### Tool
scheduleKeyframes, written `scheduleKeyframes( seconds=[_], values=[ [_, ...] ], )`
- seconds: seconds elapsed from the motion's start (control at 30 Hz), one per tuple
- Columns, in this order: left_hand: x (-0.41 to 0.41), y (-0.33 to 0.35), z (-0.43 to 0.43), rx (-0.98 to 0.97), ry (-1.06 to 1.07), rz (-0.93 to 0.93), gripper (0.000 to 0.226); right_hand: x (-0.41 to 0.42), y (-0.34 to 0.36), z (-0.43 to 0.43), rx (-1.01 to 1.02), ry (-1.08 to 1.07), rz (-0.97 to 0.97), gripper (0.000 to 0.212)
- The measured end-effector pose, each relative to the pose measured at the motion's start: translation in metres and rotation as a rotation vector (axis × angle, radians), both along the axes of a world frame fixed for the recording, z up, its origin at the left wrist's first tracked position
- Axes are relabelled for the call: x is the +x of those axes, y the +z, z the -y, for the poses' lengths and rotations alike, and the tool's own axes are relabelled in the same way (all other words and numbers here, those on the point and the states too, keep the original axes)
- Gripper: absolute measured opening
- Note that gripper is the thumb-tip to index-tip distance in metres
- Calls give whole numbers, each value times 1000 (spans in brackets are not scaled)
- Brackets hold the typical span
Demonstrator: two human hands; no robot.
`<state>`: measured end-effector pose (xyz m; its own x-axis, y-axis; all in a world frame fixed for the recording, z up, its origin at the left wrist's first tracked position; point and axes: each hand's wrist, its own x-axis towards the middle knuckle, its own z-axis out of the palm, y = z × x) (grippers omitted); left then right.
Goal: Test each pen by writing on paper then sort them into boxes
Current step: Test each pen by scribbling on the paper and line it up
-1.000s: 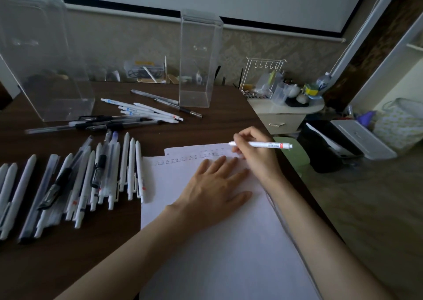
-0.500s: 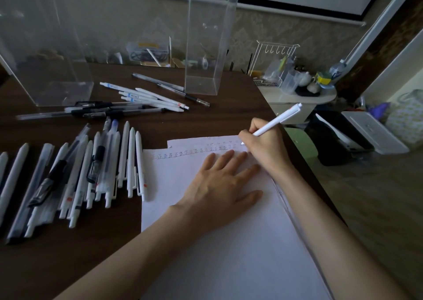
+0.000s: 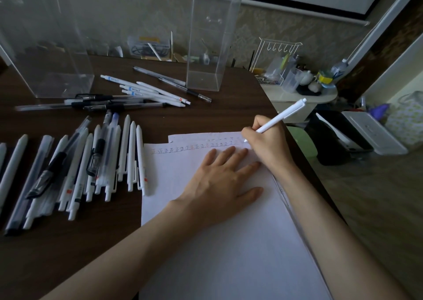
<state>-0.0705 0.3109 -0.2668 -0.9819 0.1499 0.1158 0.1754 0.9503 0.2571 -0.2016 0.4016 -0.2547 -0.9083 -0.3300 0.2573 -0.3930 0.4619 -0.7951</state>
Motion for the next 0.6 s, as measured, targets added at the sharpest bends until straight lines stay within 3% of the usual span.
scheduleKeyframes(
  seconds=[0.6],
  values=[
    [0, 1, 1, 13, -16, -62, 65, 0, -1, 0, 42, 31, 25, 33]
  ],
)
